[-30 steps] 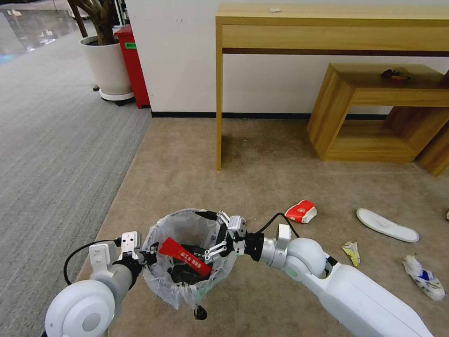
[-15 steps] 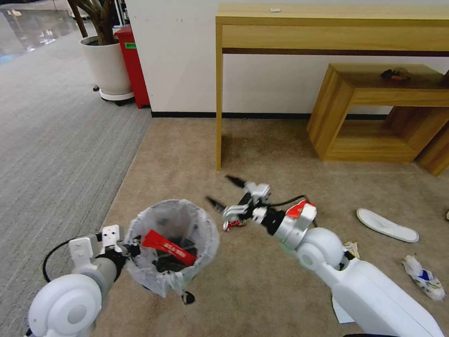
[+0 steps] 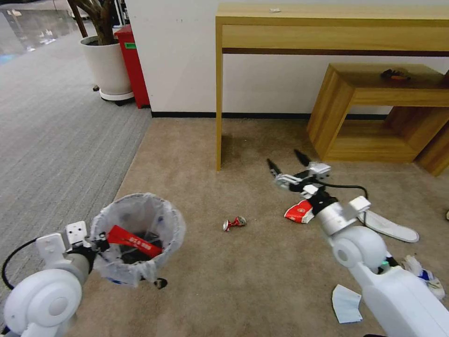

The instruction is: Pick up the trash bin and place the garbage on the floor into it.

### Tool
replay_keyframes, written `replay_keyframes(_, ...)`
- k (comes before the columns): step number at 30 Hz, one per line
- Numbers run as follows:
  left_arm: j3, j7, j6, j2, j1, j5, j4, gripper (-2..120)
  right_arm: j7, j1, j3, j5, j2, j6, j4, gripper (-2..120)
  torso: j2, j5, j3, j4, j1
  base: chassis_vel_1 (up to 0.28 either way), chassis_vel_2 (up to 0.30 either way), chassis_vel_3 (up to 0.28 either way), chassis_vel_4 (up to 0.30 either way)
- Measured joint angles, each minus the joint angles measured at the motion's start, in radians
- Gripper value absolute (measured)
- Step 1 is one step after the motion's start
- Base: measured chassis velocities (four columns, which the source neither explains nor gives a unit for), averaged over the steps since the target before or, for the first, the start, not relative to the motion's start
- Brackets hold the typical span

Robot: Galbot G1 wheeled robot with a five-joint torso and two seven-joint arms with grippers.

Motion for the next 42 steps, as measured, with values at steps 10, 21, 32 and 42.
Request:
replay_keyframes(10, -0.052, 0.006, 0.0, 0.0, 0.027, -0.032, -0.025, 0, -0.002, -0.092, 0.077, -0.007, 0.02, 0.028, 0.021, 100, 0.0, 0.0, 0.0, 0.0001, 0.0, 0.0, 0.0, 0.0, 0.0)
replay_keyframes(21, -0.054, 0.014, 0.0, -0.003, 0.006, -0.054, -0.046, 0, -0.042, -0.114, 0.083, -0.03, 0.035, 0.045, 0.026, 100, 0.0, 0.0, 0.0, 0.0, 0.0, 0.0, 0.0, 0.0, 0.0)
replay_keyframes(32, -0.044, 0.024, 0.0, -0.008, -0.002, -0.053, -0.049, 0, -0.053, -0.127, 0.087, -0.047, 0.041, 0.049, 0.02, 100, 0.0, 0.0, 0.0, 0.0, 0.0, 0.0, 0.0, 0.0, 0.0)
replay_keyframes(42, -0.04, 0.028, 0.0, -0.008, -0.001, -0.051, -0.051, 0, -0.066, -0.119, 0.079, -0.049, 0.042, 0.05, 0.015, 100, 0.0, 0.0, 0.0, 0.0, 0.0, 0.0, 0.0, 0.0, 0.0)
